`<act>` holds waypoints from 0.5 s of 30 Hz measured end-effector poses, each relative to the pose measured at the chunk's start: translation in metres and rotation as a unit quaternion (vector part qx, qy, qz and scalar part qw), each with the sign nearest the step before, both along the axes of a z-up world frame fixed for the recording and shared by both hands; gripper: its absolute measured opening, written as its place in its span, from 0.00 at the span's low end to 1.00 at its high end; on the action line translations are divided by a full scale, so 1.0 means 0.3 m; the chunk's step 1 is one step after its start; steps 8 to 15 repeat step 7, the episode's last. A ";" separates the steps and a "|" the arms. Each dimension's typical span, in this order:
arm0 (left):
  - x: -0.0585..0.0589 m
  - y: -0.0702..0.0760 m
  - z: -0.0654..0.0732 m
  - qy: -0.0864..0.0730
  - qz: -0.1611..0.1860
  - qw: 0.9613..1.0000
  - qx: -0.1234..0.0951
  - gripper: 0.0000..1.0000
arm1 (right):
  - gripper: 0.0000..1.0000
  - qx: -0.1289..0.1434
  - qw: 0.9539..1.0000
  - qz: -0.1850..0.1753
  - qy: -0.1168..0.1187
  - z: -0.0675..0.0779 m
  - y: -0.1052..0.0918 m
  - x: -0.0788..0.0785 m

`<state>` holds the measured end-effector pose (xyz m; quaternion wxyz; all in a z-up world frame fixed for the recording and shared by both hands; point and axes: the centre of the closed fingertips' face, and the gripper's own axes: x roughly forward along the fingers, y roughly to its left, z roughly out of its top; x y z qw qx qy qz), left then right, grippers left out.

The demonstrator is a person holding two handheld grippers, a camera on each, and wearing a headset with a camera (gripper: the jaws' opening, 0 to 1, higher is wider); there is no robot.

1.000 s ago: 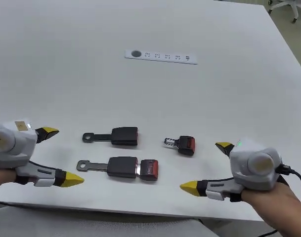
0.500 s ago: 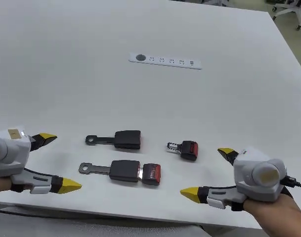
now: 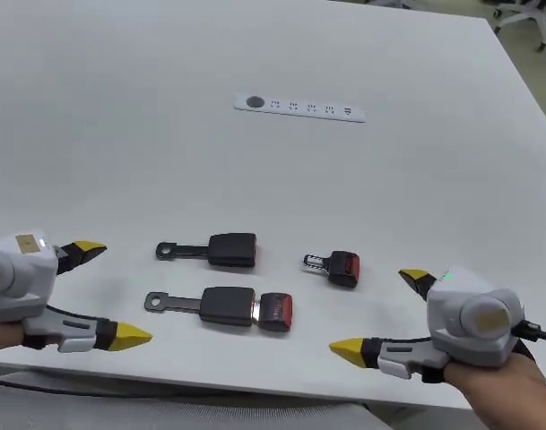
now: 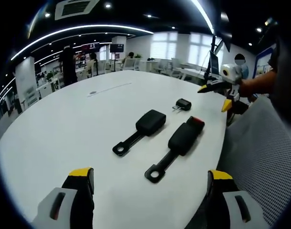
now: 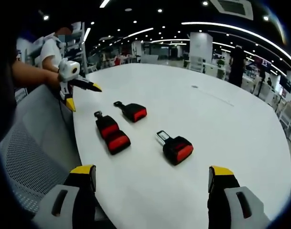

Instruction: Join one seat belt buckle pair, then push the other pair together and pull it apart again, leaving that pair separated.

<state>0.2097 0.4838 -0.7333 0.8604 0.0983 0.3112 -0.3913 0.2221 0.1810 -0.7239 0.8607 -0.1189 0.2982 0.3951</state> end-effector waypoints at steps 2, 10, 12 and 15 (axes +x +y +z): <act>-0.004 -0.004 -0.007 0.003 -0.001 1.000 0.002 1.00 | 0.99 0.002 1.000 -0.003 0.002 -0.010 -0.004 0.003; -0.010 -0.004 -0.016 0.006 -0.005 1.000 0.004 1.00 | 0.99 0.003 1.000 -0.004 0.001 -0.009 0.005 -0.004; -0.010 -0.004 -0.016 0.006 -0.005 1.000 0.004 1.00 | 0.99 0.003 1.000 -0.004 0.001 -0.009 0.005 -0.004; -0.010 -0.004 -0.016 0.006 -0.005 1.000 0.004 1.00 | 0.99 0.003 1.000 -0.004 0.001 -0.009 0.005 -0.004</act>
